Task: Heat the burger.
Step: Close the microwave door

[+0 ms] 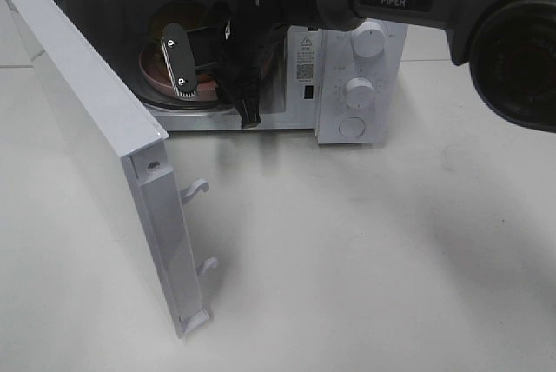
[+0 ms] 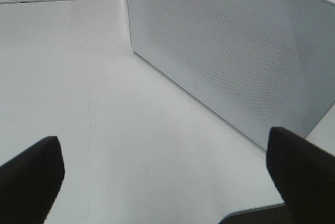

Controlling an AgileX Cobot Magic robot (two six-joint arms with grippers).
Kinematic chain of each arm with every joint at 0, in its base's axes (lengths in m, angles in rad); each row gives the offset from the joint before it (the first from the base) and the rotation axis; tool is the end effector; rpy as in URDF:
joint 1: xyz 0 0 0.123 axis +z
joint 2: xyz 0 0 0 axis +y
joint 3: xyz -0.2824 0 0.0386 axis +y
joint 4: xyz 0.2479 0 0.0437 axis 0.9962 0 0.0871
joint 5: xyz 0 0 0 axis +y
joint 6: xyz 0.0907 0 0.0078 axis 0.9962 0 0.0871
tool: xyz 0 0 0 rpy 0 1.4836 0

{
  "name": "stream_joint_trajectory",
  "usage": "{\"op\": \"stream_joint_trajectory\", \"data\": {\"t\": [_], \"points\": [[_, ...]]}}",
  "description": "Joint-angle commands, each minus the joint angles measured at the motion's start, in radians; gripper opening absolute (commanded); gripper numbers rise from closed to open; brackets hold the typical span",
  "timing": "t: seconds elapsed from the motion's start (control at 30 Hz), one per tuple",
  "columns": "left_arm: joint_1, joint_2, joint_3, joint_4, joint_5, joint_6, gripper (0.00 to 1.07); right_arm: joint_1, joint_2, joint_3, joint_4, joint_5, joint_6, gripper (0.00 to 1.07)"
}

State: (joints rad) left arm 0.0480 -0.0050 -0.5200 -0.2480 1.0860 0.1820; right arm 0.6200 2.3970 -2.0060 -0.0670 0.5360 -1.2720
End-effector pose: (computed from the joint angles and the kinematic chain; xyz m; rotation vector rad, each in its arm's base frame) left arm -0.0095 -0.0203 0.2826 0.1542 2.0172 -0.1511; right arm 0.4416 0.3114 0.1642 -2.0119 1.3840 -0.3643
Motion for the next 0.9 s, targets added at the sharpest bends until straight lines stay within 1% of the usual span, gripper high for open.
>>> {"op": "stream_joint_trajectory", "data": {"t": [0.03,0.07,0.1,0.17,0.2,0.3,0.37,0.4,0.43,0.47,0.5,0.57,0.63,0.67,0.7,0.73,0.77,0.83,0.9], "points": [[-0.003,-0.025,0.004,-0.007,-0.014,-0.005,0.98,-0.003,-0.052,0.078,0.045,-0.037,0.006,0.65],[-0.003,-0.025,0.004,-0.007,-0.014,-0.005,0.98,-0.003,-0.052,0.078,0.045,-0.037,0.006,0.65],[-0.003,-0.025,0.004,-0.007,-0.014,-0.005,0.98,-0.003,-0.072,0.116,0.049,-0.055,0.006,0.68],[-0.003,-0.025,0.004,-0.007,-0.014,-0.005,0.98,-0.003,-0.082,0.134,0.049,-0.063,0.006,0.69],[-0.003,-0.025,0.004,-0.007,-0.014,-0.005,0.98,-0.003,-0.106,0.177,0.049,-0.092,0.006,0.71],[-0.003,-0.025,0.004,-0.007,-0.014,-0.005,0.98,-0.003,-0.118,0.200,0.049,-0.102,0.006,0.71],[-0.003,-0.025,0.004,-0.007,-0.014,-0.005,0.98,-0.003,-0.175,0.288,0.048,-0.151,0.006,0.73],[-0.003,-0.025,0.004,-0.007,-0.014,-0.005,0.98,-0.003,-0.175,0.288,0.048,-0.151,0.006,0.73],[-0.003,-0.025,0.004,-0.007,-0.014,-0.005,0.98,-0.003,-0.186,0.306,0.047,-0.160,0.006,0.73],[-0.003,-0.025,0.004,-0.007,-0.014,-0.005,0.98,-0.003,-0.212,0.347,0.040,-0.177,0.006,0.74],[-0.003,-0.025,0.004,-0.007,-0.014,-0.005,0.98,-0.003,-0.212,0.347,0.040,-0.177,0.006,0.74],[-0.003,-0.025,0.004,-0.007,-0.014,-0.005,0.98,-0.003,-0.248,0.398,0.023,-0.184,0.006,0.74],[-0.003,-0.025,0.004,-0.007,-0.014,-0.005,0.98,-0.003,-0.261,0.416,0.023,-0.188,0.006,0.74],[-0.003,-0.025,0.004,-0.007,-0.014,-0.005,0.98,-0.003,-0.285,0.450,0.023,-0.202,0.006,0.74],[-0.003,-0.025,0.004,-0.007,-0.014,-0.005,0.98,-0.003,-0.285,0.450,0.023,-0.202,0.006,0.74],[-0.003,-0.025,0.004,-0.007,-0.014,-0.005,0.98,-0.003,-0.307,0.481,0.023,-0.205,0.006,0.74],[-0.003,-0.025,0.004,-0.007,-0.014,-0.005,0.98,-0.003,-0.307,0.481,0.023,-0.205,0.006,0.74],[-0.003,-0.025,0.004,-0.007,-0.014,-0.005,0.98,-0.003,-0.345,0.530,0.023,-0.211,0.006,0.74],[-0.003,-0.025,0.004,-0.007,-0.014,-0.005,0.98,-0.003,-0.359,0.548,0.023,-0.217,0.006,0.74]]}}
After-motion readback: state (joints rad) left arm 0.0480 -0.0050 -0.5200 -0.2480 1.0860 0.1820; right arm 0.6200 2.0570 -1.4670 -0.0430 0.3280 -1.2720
